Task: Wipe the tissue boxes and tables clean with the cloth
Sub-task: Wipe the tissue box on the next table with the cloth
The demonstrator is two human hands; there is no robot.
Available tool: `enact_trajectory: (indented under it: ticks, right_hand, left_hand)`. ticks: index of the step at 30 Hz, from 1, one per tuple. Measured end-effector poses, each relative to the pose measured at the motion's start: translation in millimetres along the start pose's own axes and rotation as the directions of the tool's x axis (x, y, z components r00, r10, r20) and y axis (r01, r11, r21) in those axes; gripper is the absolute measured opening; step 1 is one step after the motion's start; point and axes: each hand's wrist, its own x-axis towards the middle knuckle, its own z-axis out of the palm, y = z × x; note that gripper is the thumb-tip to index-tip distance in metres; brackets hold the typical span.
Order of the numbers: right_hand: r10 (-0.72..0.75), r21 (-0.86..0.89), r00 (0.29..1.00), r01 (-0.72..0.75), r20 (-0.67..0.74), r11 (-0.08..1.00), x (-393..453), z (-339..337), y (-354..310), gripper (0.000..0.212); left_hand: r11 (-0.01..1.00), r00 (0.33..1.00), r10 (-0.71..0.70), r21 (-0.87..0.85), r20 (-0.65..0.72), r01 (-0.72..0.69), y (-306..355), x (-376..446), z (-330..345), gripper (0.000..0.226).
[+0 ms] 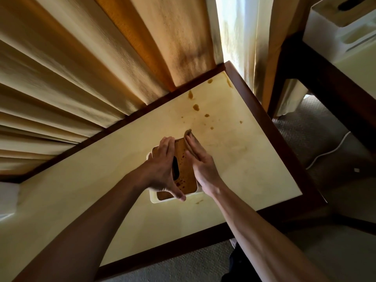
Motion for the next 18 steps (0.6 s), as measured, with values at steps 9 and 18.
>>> enact_trajectory:
  ticks: [9,18]
  right_hand:
    - [0.036,-0.086,0.999,-0.034,0.014,0.996,-63.4,-4.3,20.5,0.048]
    - [0.178,-0.098,0.980,-0.186,-0.090,0.978,-64.2,-12.7,46.8,0.071]
  left_hand:
    - [1.000,1.000,0.012,0.011,-0.017,-0.011,-2.0,2.5,2.3,0.168]
    - [1.000,1.000,-0.002,0.013,-0.026,0.002,-4.3,3.7,3.3,0.167]
